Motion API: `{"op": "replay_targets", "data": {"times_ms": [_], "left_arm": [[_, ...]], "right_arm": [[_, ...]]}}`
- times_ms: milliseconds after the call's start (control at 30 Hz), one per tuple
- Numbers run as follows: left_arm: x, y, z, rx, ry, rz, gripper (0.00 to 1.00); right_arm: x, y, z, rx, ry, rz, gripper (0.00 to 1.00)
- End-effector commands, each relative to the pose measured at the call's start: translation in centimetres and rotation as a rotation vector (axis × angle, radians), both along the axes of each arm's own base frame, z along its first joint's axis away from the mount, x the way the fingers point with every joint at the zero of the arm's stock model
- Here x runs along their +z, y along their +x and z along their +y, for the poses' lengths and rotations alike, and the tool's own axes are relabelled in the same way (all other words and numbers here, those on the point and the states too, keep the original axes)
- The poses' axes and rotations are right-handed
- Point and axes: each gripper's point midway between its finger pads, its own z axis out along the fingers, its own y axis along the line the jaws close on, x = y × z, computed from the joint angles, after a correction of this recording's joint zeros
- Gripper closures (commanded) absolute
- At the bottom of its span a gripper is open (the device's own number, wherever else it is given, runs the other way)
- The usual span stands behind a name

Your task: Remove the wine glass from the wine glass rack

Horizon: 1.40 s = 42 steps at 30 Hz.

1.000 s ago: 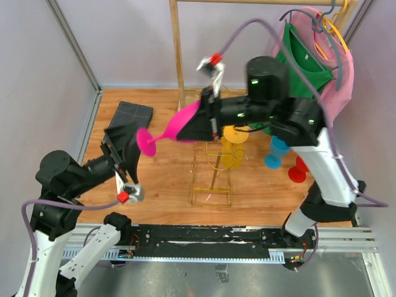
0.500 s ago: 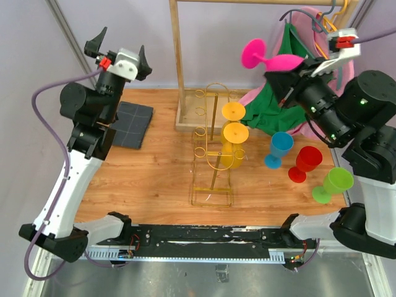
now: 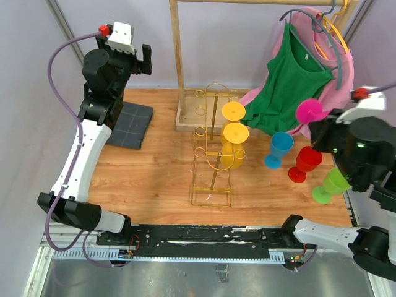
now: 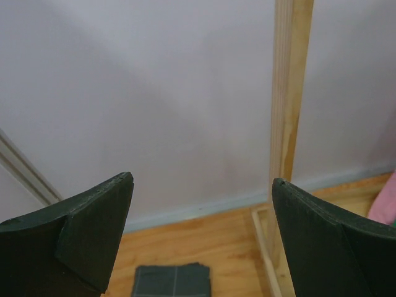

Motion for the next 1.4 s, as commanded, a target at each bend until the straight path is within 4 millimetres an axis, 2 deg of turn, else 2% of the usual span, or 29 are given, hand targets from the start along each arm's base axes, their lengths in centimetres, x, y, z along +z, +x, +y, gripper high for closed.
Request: {"op": "replay_targets", "data": {"times_ms": [0, 100, 267, 533, 600, 767, 1033, 1233, 1367], "left_arm": [[-2.4, -0.3, -0.6, -0.038, -0.03, 0.086, 0.01], [-4.1, -0.3, -0.4, -0.037, -0.038, 0.137, 0.01], [-5.8, -0.7, -0.4, -0.042, -0.04, 0.175, 0.01], [-6.9, -0.7, -0.8, -0.061, -0.027, 0.21, 0.01], [-7.1, -0.7, -0.9, -0.068, -0.027, 0.217, 0.02], [-7.6, -0.7, -1.1, -0.077, -0.029, 0.234, 0.02], [-7.6, -0.9, -1.6, -0.105, -0.04, 0.243, 0.03], [-7.7, -1.4, -1.7, -0.119, -0.043, 0.252, 0.03], [-7.6, -1.9, -1.6, -0.12, -0.03, 0.248, 0.03]], "right_arm": [[-8.3, -0.7, 1.4, -0.02, -0.023, 0.276, 0.99], [-12.6, -1.5, 2.4, -0.018, 0.043, 0.374, 0.99], [-17.9, -2.9, 3.4, -0.044, 0.107, 0.522, 0.99], [-23.5, -4.3, 2.2, -0.148, 0.092, 0.63, 0.99], [-25.5, -5.0, 1.3, -0.198, 0.088, 0.658, 0.99], [-29.0, -7.4, -0.6, -0.295, 0.096, 0.74, 0.99], [-32.0, -8.5, -1.4, -0.332, 0.088, 0.782, 0.99], [-33.7, -7.7, -0.1, -0.314, 0.075, 0.821, 0.99], [-34.1, -6.4, 0.9, -0.296, 0.113, 0.839, 1.0]]}}
